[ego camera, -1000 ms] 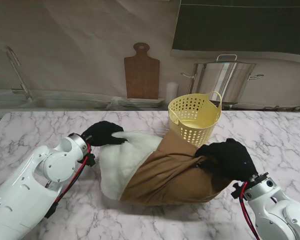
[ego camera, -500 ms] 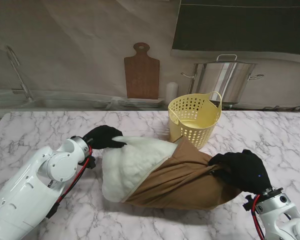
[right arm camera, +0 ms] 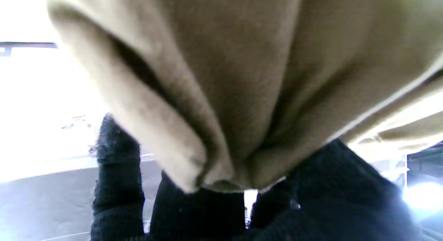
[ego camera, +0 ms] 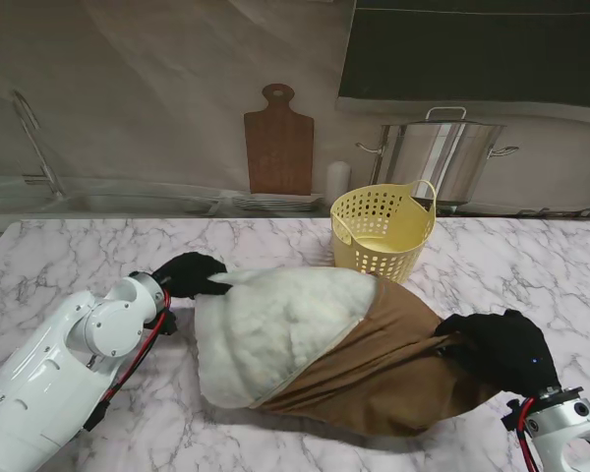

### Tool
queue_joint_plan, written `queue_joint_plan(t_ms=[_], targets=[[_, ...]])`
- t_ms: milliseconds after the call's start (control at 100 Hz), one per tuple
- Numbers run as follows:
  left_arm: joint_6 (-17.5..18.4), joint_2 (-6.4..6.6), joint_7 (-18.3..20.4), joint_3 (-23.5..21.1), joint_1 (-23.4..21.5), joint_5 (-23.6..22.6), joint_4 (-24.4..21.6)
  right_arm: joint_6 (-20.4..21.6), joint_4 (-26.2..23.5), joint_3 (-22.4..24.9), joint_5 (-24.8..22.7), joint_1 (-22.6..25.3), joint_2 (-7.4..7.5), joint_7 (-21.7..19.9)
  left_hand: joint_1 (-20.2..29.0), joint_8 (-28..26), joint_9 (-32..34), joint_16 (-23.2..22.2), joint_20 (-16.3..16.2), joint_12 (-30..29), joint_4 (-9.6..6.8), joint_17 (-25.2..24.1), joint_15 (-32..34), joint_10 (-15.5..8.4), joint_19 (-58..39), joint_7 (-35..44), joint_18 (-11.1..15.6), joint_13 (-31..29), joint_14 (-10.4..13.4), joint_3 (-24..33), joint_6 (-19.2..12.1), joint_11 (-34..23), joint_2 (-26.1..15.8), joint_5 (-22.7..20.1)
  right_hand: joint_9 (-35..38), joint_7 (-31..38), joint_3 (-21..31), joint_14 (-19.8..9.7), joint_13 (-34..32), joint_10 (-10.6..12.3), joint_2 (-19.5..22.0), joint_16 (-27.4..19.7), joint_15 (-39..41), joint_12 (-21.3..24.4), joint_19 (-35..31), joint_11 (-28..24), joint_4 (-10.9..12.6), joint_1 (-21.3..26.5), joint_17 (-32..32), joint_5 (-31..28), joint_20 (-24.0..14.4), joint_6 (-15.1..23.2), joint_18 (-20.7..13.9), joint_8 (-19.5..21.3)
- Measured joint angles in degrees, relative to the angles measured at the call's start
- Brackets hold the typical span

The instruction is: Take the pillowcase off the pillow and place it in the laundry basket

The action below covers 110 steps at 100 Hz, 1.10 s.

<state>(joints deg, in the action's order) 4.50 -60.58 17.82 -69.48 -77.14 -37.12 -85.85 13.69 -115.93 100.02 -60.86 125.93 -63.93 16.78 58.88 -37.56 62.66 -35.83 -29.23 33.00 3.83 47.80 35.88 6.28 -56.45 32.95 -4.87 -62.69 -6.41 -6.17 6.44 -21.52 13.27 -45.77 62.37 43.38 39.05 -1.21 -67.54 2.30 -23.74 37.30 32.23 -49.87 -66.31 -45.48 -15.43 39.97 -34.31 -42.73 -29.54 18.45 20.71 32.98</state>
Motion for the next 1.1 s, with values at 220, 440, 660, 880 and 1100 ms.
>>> queue_joint_plan(t_ms=[220,440,660,880,1100], targets=[[0.9,0.16,0.1,-4.1,-2.4,-0.8,-0.2,0.0,-1.0,2.3,-0.6,2.0,-0.41,1.8,1.5,0.0,0.0,0.0,0.0,0.0,0.0,0.0,0.0,0.1,0.0,0.0,0.0,0.0,0.0,0.0,0.2,0.0,0.0,0.0,0.9,0.0,0.6,0.2,-1.4,0.0,0.0,0.2,2.4,-0.3,-0.1,-1.2,0.0,0.5,-0.7,0.0,0.0,-0.5,0.0,0.0],[1.5,0.8,0.4,-5.9,-3.7,-1.8,-0.1,0.1,-2.5,5.1,-1.2,4.4,-0.95,4.2,4.4,0.0,0.0,0.0,0.0,0.0,-1.01,-0.2,0.0,0.4,0.0,0.1,0.0,0.0,0.0,0.6,0.5,0.0,0.7,0.0,1.6,0.0,1.9,0.3,-2.8,0.2,-0.1,0.6,3.4,-0.6,-0.6,-2.3,0.0,0.6,-1.3,-0.6,0.0,-2.1,0.0,0.1],[0.8,1.11,-0.5,-5.6,-2.6,-3.1,2.4,-0.1,-2.6,6.6,-1.7,4.8,-1.21,6.5,6.1,0.0,0.0,0.0,-0.1,0.0,-1.73,-0.6,0.0,0.9,0.0,0.1,0.0,0.0,-0.1,2.6,1.7,0.0,0.7,-0.1,1.7,0.7,3.4,1.6,-2.9,0.0,-0.6,1.2,4.1,-1.6,-0.7,-3.4,0.0,1.2,-1.3,-0.8,0.0,-4.1,0.0,0.3],[-1.1,1.14,-0.4,-5.4,-1.3,-3.1,4.5,-1.0,-2.5,7.7,-2.9,5.3,-1.42,9.2,6.2,0.0,0.0,-0.1,-0.1,0.0,-1.74,-0.7,0.0,0.9,0.0,0.1,0.0,0.1,-0.1,2.6,1.7,0.0,0.7,-0.1,2.3,0.7,3.4,1.6,-2.9,-0.1,-0.6,1.2,4.1,-1.8,-0.7,-4.0,0.0,1.2,-1.4,-0.8,0.0,-4.2,0.0,0.3],[-1.3,1.41,3.7,-7.3,-2.1,-2.5,3.7,-0.4,-4.1,9.5,-3.7,6.1,-1.73,10.2,6.6,-0.6,-1.3,-0.1,-0.1,0.3,-1.74,-4.4,-0.6,1.0,0.1,0.1,-0.5,2.9,-0.9,2.8,1.7,0.2,0.7,0.2,2.3,0.7,3.4,1.6,-2.9,-0.2,-0.6,1.2,4.1,-1.9,-0.7,-4.1,0.0,1.2,-1.4,-0.8,0.0,-4.2,0.0,0.3]])
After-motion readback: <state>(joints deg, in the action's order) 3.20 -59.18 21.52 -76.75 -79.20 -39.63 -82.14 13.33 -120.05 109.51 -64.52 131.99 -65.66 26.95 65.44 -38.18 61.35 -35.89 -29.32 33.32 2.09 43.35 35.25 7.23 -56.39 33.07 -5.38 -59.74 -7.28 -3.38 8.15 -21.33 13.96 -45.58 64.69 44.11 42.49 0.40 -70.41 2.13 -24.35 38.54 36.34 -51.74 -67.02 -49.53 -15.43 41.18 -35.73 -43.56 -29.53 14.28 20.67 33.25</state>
